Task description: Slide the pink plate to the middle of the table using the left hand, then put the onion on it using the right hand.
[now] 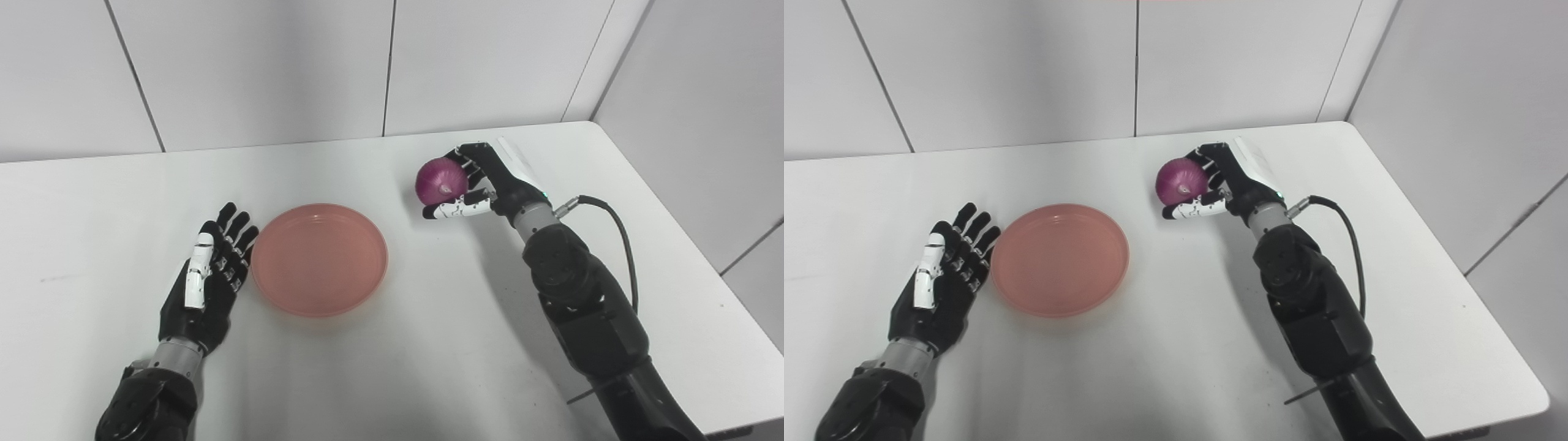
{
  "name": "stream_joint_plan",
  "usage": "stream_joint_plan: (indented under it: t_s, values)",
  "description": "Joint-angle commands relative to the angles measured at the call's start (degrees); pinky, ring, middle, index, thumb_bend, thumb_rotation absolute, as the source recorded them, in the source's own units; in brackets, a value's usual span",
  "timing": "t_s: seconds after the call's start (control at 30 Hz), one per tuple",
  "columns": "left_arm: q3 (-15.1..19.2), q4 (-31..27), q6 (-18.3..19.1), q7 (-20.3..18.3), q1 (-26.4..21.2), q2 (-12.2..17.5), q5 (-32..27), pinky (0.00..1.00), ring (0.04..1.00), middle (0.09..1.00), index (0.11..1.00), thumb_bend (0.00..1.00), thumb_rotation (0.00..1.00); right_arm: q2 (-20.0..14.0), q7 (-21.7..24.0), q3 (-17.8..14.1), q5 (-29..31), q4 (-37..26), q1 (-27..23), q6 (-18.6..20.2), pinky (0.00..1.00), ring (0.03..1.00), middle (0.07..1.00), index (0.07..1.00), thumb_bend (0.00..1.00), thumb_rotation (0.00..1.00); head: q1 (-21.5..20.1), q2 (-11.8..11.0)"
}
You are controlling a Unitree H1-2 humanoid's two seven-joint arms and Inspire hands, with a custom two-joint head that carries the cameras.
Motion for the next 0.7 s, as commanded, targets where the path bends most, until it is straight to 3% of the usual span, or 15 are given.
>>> stream_joint_plan:
  t_s: [0.0,0.47,0.67]
  values:
    - [-0.47,-0.55,0.61,1.01,0.65,-1.0,0.84,0.96,0.967,0.981,0.975,0.48,1.0,0.77,-0.2,0.61,0.2,-0.43,-3.16,-2.35,0.46,0.506,0.563,0.553,0.78,0.17,1.01,-0.14]
    - [-2.01,-2.08,0.56,3.26,1.42,-3.1,2.81,0.95,0.97,0.987,0.978,0.46,1.0,6.24,-0.5,5.79,0.5,2.47,-6.54,-5.02,0.45,0.498,0.55,0.54,0.81,0.17,5.87,-0.44]
    - [-2.25,-2.11,0.53,4.07,1.37,-4.11,3.81,0.95,0.965,0.981,0.972,0.46,1.0,6.9,-0.41,7.57,0.1,3.08,-6.77,-5.8,0.44,0.489,0.548,0.541,0.81,0.18,8.2,-0.49]
